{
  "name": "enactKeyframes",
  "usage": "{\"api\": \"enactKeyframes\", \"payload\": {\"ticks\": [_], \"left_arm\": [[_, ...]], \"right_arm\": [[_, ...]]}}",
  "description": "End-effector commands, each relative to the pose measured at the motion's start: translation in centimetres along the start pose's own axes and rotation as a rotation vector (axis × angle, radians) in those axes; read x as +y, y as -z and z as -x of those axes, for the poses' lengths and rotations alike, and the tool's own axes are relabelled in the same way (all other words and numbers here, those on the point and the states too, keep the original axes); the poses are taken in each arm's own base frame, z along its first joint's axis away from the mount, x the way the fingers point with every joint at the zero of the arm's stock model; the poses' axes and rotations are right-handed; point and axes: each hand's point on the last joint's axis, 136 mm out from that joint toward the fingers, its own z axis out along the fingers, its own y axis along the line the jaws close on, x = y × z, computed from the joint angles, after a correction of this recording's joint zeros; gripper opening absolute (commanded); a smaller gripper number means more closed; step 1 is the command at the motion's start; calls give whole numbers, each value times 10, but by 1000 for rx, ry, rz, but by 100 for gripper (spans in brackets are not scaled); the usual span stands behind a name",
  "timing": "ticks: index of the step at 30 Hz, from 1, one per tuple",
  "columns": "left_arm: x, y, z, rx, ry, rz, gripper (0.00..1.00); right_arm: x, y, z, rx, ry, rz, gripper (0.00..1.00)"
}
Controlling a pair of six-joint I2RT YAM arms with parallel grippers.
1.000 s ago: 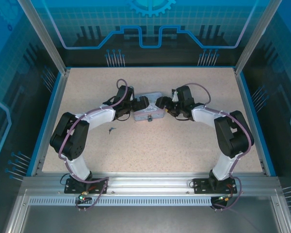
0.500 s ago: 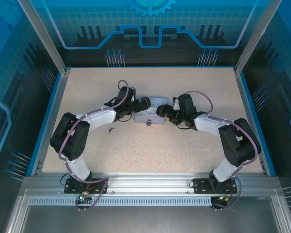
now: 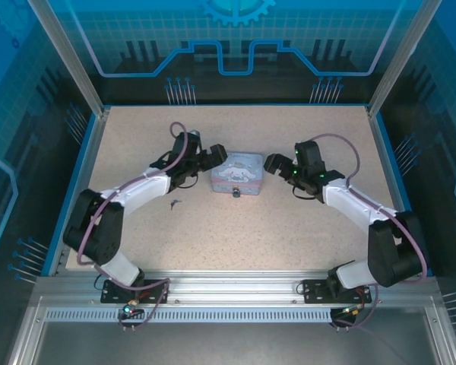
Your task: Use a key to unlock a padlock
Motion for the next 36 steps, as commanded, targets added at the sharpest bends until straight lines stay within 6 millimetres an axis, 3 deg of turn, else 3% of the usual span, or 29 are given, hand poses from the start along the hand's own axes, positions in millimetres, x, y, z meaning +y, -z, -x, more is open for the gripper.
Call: {"api": "enactKeyframes", "payload": {"ticks": [1,4,6,11,16,20,24,36], "left_arm": [[29,28,12,-38,-1,101,99],[52,47,5,21,-23,181,99],[66,58,-7,106,-71,249,99],[94,72,-53,377,-163,364,99],[122,83,-78,490,-197,461,99],[141,82,-93,598,-241,542,93],[152,74,-101,641,-260,574,76],[167,55,-85,657,-313,597,62]], "right_arm": [[-10,17,5,-1,15,-48,100],[5,22,-16,72,54,36,100],[17,21,-43,142,75,131,99],[52,24,-105,266,177,260,91],[75,24,-140,299,251,294,89],[80,20,-150,322,276,302,88],[78,17,-151,322,290,294,88],[71,20,-148,301,294,270,88]]}}
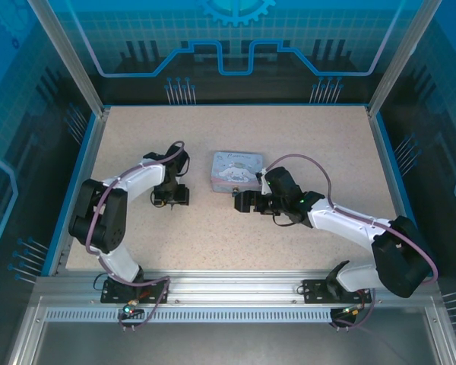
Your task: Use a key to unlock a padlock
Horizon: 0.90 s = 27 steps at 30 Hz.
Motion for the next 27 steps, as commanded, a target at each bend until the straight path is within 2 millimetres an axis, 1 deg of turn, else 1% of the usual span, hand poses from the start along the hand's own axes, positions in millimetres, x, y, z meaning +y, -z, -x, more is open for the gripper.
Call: {"api": "enactKeyframes", "payload": {"ticks": [1,3,6,16,20,22,27], "left_arm": [[6,-1,11,-1,-33,12,61],[5,-2,14,7,-43,6,59],[3,-5,14,20,-58,1,59],[1,-17,9,43,-69,-6,57],[3,-23,6,62,-73,-1,53],[2,-25,4,67,-73,-3,49],[3,-29,2,76,-66,-7,47]], "right_arm": [[1,4,1,-18,13,-4,87],[1,4,1,-17,9,-9,88],[0,5,2,-21,8,-14,87],[-1,5,5,-23,-2,-32,87],[-2,5,5,-23,-4,-40,87],[-3,5,5,-23,-4,-44,87],[-3,5,6,-24,-6,-46,87]]}}
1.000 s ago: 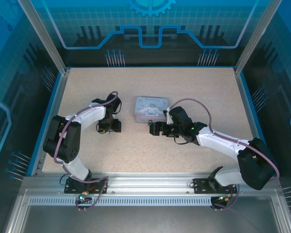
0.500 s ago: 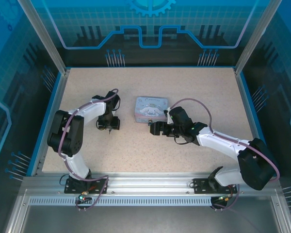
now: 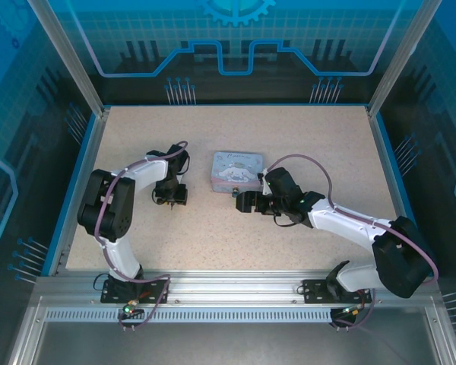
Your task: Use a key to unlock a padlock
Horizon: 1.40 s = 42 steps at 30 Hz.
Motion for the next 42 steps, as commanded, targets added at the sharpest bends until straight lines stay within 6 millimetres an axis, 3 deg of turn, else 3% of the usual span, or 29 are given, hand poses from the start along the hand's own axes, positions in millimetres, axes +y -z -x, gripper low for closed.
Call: {"api": "enactKeyframes", "payload": {"ticks": [1,12,21,23,26,34,38,42], "left_arm": [[0,-8,-7,33,-1,-18,46],[1,-17,-12,75,7,-23,34],[-4,-17,-12,82,6,-51,0],[-9,-9,-8,60,15,-79,0],[-25,15,2,-14,43,-185,0],[-98,111,31,-322,82,-624,0],[-129,146,33,-450,48,-755,0],[-162,173,27,-547,-25,-893,0]], "right_arm": [[6,4,6,-16,1,-1,88],[4,5,7,-18,0,-14,87],[8,10,15,-40,22,-16,93],[8,12,16,-48,30,-15,92],[11,15,19,-62,41,10,89],[12,21,36,-97,34,165,84],[17,37,47,-147,80,251,84],[37,58,52,-176,173,341,83]]}}
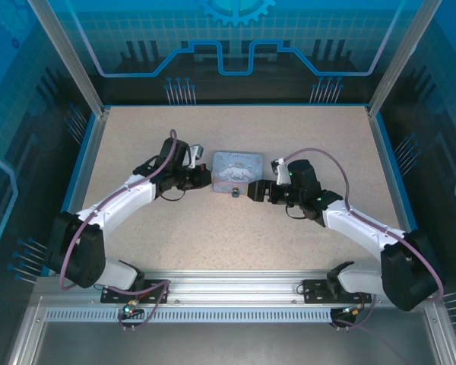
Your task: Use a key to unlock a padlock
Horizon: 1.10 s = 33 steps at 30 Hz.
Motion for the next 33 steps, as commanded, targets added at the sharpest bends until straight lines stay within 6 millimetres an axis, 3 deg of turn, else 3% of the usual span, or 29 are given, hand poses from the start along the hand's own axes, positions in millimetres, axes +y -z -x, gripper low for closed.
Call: {"api": "enactKeyframes", "payload": {"ticks": [1,5,12,20,33], "left_arm": [[-49,0,8,-83,-33,-201,0],[-77,-2,3,-128,-106,-320,0],[-103,2,-7,-176,-159,-486,0],[-116,-1,-13,-182,-153,-541,0],[-122,-7,-12,-171,-183,-528,0]], "right_arm": [[38,17,14,-41,134,156,83],[44,25,23,-58,142,144,80],[23,21,42,-96,-120,122,64],[41,12,59,-143,-209,230,47],[45,13,53,-149,-183,172,48]]}}
